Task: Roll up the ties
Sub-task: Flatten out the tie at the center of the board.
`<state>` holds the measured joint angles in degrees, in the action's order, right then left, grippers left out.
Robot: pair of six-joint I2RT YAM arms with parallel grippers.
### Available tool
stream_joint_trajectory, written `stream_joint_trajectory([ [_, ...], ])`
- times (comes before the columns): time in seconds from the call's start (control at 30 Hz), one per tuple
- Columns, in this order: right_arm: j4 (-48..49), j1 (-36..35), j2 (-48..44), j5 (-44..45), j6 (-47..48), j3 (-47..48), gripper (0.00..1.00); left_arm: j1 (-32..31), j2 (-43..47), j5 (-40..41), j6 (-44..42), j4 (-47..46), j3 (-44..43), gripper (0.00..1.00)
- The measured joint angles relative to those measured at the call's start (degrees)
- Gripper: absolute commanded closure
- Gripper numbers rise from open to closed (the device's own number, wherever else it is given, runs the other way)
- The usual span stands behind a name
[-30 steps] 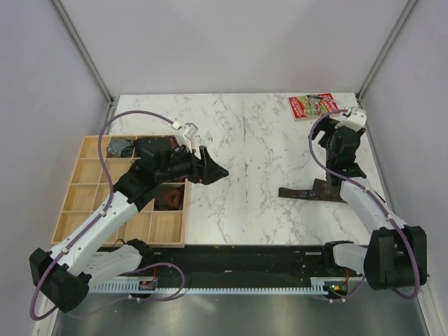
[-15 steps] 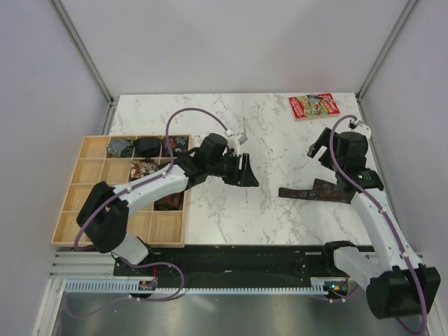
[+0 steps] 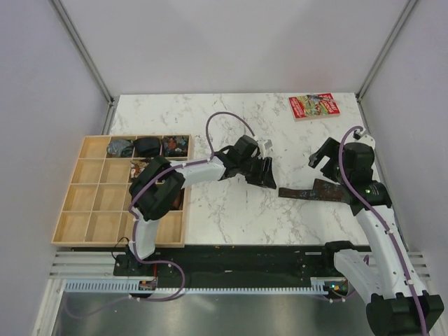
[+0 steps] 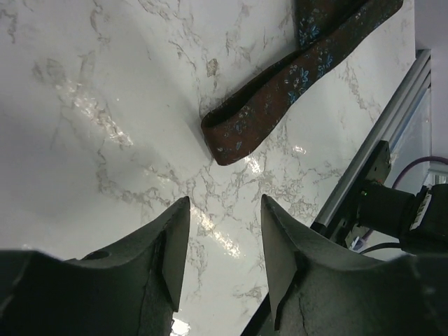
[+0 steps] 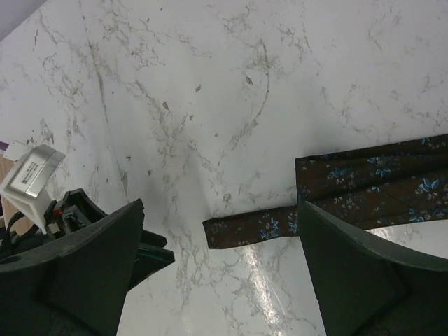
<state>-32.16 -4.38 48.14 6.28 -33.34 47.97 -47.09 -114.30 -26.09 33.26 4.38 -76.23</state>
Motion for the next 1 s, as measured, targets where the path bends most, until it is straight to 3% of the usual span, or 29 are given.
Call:
stream_joint_trajectory([
  [0.63, -1.5, 0.0, -1.2, -1.8, 0.2, -2.0, 0.02, -3.0, -10.7, -0.7, 1.6, -0.7, -7.4, 0.52],
  [0.9, -1.7, 0.0, -1.3, -1.8, 0.6, -2.6, 0.02, -3.8, -11.7, -0.3, 2.1, -1.4, -8.2, 0.62],
  [1.0, -1.7, 0.0, -1.3, -1.8, 0.7, -2.6, 0.02, -3.9, -11.9, 0.7, 2.3, -1.3, -8.4, 0.74],
])
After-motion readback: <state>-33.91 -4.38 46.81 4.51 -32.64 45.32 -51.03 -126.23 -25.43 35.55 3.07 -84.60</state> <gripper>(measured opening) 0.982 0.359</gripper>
